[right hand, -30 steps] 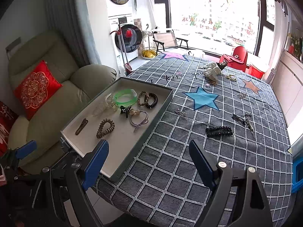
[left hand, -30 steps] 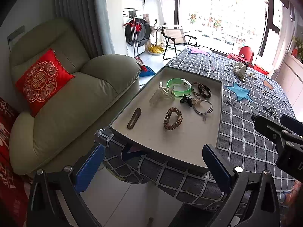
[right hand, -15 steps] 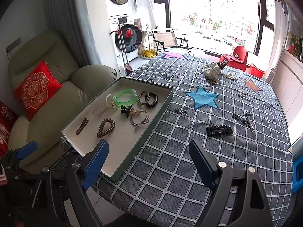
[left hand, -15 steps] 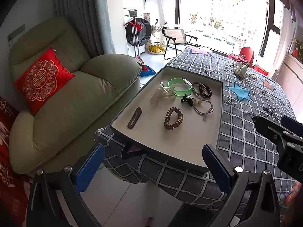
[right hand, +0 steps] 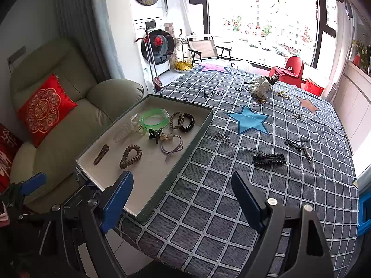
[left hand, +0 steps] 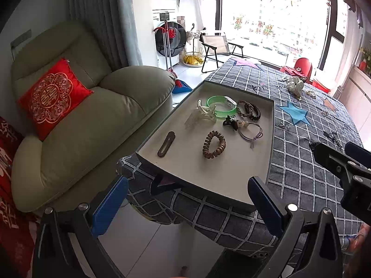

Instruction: Organize jewelry

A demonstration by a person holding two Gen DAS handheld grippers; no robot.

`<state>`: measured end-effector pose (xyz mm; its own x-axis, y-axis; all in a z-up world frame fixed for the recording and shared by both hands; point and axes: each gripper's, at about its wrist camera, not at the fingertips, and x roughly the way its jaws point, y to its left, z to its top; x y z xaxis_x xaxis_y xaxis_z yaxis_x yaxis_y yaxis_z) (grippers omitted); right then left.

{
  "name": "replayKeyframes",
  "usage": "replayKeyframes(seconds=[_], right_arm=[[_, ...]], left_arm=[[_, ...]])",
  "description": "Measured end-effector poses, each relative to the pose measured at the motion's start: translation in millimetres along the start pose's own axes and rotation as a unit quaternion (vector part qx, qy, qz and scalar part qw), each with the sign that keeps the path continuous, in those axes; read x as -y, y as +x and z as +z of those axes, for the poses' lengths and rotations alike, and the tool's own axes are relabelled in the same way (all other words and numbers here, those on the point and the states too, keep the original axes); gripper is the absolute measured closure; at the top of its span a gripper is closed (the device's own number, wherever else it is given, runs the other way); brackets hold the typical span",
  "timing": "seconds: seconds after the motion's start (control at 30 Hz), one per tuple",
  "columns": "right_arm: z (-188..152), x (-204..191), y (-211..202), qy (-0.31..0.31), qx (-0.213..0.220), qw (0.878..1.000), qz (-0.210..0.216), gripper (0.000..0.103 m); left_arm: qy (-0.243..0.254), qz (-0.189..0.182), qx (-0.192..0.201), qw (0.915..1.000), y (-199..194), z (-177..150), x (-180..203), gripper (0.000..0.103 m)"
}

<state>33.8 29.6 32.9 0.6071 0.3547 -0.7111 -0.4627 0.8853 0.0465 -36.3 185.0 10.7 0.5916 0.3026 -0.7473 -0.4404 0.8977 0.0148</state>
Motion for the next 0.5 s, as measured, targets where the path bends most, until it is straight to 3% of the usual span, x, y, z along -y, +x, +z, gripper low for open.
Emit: replayKeyframes(seconds=[0.5], right_arm=[[-1.0, -2.0, 0.0, -0.001, -0.001, 1.000, 0.000, 0.015]], left_arm=[[-0.005, 0.003, -0.001, 1.0000, 2.4, -1.1, -2.5, 0.000]])
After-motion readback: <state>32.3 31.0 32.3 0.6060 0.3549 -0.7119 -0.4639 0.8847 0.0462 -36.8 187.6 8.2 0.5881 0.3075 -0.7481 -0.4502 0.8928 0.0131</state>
